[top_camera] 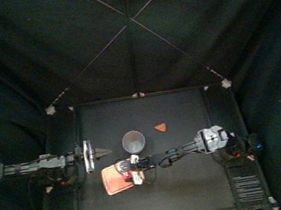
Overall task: Pick the donut then place it on the pink plate
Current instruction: Drop donut on the pink plate and return to neutral
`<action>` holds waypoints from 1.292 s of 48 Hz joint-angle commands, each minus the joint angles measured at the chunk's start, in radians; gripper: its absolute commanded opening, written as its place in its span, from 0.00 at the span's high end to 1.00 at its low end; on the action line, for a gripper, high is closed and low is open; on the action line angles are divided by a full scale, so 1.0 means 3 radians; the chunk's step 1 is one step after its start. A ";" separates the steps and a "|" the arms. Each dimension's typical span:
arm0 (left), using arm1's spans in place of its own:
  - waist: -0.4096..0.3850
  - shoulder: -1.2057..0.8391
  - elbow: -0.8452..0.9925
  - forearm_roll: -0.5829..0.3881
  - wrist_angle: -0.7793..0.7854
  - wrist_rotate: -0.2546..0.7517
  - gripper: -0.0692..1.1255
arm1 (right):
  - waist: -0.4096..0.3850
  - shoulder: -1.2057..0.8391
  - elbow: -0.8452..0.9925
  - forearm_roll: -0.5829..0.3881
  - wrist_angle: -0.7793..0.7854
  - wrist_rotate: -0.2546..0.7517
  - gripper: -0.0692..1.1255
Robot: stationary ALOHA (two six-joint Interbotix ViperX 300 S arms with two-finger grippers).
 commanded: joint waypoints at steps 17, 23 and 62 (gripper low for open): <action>0.0005 0.0015 -0.0020 0.0005 -0.0031 0.0005 0.95 | -0.0031 -0.0118 -0.0118 0.0005 -0.0082 0.0005 0.06; 0.0005 0.0015 -0.0010 0.0005 -0.0031 0.0005 0.95 | -0.0026 -0.0184 -0.0077 0.0036 -0.0118 0.0005 0.06; -0.0020 0.0015 0.0123 0.0000 -0.0020 -0.0010 0.95 | 0.0020 -0.1923 0.2470 0.0174 -0.2362 -0.0010 0.06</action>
